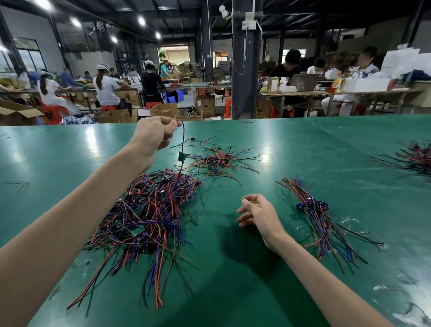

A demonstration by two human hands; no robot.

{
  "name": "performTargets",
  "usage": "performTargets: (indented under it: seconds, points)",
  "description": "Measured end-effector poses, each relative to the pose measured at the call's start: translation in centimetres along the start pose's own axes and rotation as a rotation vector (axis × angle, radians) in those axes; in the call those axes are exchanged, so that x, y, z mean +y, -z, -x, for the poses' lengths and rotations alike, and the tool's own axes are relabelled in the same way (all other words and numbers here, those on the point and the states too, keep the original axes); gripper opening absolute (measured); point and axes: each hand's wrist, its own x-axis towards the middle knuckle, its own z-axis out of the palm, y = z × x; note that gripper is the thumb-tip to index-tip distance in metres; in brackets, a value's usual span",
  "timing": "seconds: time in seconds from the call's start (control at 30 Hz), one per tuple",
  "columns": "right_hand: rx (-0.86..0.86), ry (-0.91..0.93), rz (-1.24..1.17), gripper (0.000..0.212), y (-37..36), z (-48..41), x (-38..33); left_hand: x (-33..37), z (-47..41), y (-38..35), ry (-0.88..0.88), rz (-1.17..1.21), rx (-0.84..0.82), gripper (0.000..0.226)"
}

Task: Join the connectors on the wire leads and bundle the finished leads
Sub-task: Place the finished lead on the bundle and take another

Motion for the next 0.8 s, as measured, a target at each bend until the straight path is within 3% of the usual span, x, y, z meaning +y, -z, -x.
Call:
performTargets:
  seconds: [0.23, 0.47, 0.63, 0.8]
  points:
    - [-0.031, 0.000, -0.117, 0.015, 0.4, 0.3, -0.5, 3.2, 2.1, -0.7, -0.010, 0.259, -0.116, 0.018]
    - [-0.068, -0.011, -0.393, 0.024, 1.1, 0.4, -2.2, 3.0, 3.7, -1.3, 0.049, 0.325, -0.276, 0.019]
    - [-0.208, 0.030, -0.411, 0.036, 1.3, 0.9, -3.1, 1.3, 4.4, -1.5, 0.118, 0.306, -0.342, 0.019]
    - [-0.393, -0.071, -0.409, 0.035, 0.7, 1.3, -3.1, 0.1, 3.5, -2.1, 0.250, 0.211, -0.408, 0.013]
